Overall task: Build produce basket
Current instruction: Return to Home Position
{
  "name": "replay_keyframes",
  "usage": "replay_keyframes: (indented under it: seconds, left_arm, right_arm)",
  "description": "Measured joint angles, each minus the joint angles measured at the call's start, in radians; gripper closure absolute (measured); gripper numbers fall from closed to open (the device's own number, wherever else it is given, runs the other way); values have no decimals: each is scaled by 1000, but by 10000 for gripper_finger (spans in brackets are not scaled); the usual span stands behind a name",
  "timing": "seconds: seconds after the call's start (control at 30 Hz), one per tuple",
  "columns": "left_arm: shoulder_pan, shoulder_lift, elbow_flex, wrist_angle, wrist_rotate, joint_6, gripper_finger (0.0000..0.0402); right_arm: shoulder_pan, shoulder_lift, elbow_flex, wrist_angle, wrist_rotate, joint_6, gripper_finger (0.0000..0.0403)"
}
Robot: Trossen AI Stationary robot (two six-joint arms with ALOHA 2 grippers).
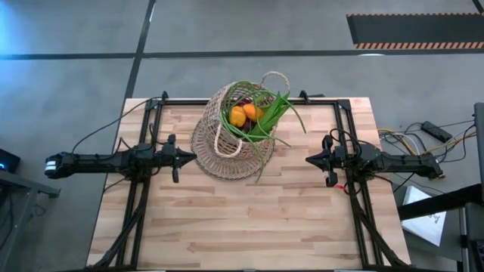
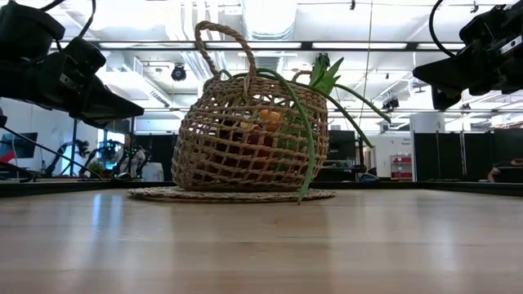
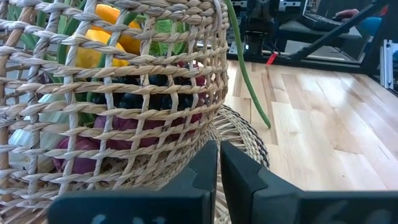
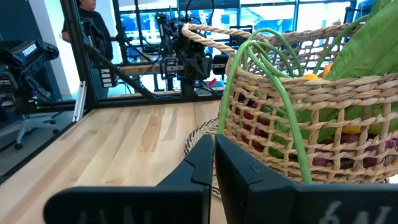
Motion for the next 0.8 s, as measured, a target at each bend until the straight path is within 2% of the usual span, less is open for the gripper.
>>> replay_keyframes:
  seconds: [0.8]
  left_arm:
    - [0, 1, 0, 0, 0, 0, 398]
  right_arm:
    - [0, 0, 0, 0, 0, 0, 394]
